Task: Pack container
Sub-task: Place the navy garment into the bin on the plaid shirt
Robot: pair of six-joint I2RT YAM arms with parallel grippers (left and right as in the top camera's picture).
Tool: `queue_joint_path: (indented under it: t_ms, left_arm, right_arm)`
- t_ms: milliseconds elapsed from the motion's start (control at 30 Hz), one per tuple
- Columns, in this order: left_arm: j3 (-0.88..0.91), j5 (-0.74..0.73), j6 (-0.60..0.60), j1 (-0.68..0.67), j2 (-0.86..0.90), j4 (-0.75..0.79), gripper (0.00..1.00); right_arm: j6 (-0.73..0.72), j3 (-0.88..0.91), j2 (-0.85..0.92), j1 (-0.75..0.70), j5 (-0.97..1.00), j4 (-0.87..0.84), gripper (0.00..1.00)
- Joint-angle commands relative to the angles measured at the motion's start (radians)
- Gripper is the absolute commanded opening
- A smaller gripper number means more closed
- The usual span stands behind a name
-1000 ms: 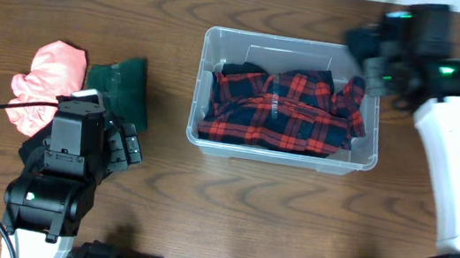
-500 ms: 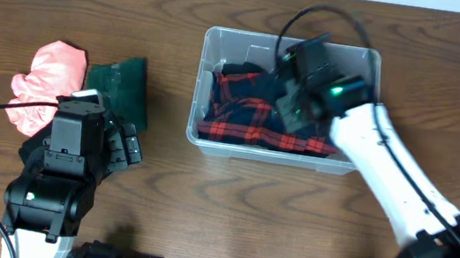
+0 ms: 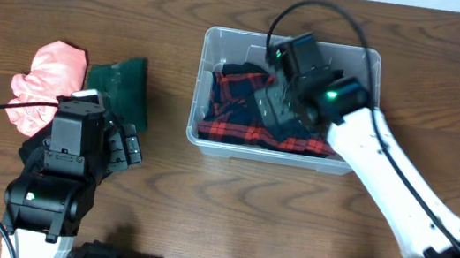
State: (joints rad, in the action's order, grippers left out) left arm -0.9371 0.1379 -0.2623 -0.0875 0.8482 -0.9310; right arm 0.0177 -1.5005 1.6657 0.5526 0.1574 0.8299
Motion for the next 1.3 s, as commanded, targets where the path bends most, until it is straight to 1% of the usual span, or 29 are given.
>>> queue_joint_path:
  t_ms: [0, 33, 67, 100, 167, 233, 267, 400, 667, 800, 1267]
  left_arm:
    - [-0.017, 0.012, -0.005, 0.004, 0.000, 0.000, 0.98]
    - [-0.017, 0.012, -0.005, 0.004, 0.000, -0.001, 0.98]
    - [-0.017, 0.012, -0.005, 0.004, 0.000, -0.003, 0.98]
    - [-0.017, 0.012, -0.005, 0.004, 0.000, -0.005, 0.98]
    - [-0.016, 0.012, -0.005, 0.004, 0.000, -0.010, 0.98]
    - [-0.016, 0.012, -0.005, 0.004, 0.000, -0.011, 0.98]
    - [-0.016, 0.012, -0.005, 0.004, 0.000, -0.011, 0.98]
    - [-0.016, 0.012, -0.005, 0.004, 0.000, -0.011, 0.98]
    - [-0.016, 0.012, -0.005, 0.004, 0.000, -0.011, 0.98]
    - [-0.016, 0.012, -0.005, 0.004, 0.000, -0.011, 0.98]
    - [-0.016, 0.012, -0.005, 0.004, 0.000, -0.011, 0.98]
  right_arm:
    - [0.032, -0.040, -0.052, -0.018, 0.031, -0.033, 0.96]
    - [0.032, -0.040, -0.046, -0.026, 0.031, -0.042, 0.92]
    - [0.027, -0.040, -0.037, -0.037, 0.030, -0.047, 0.86]
    - [0.011, -0.039, -0.026, -0.048, 0.030, -0.049, 0.78]
    - [-0.034, -0.039, 0.000, -0.076, 0.028, -0.048, 0.56]
    - [-0.071, -0.037, 0.034, -0.104, 0.006, -0.043, 0.41]
    - [-0.084, -0.036, 0.053, -0.116, -0.016, -0.039, 0.38]
    - [-0.093, -0.036, 0.140, -0.142, -0.095, 0.004, 0.35]
    - [-0.175, -0.036, 0.353, -0.141, -0.097, 0.107, 0.32]
    - [-0.175, -0.036, 0.412, -0.140, -0.117, 0.119, 0.33]
    - [-0.174, -0.037, 0.381, -0.140, -0.117, 0.109, 0.35]
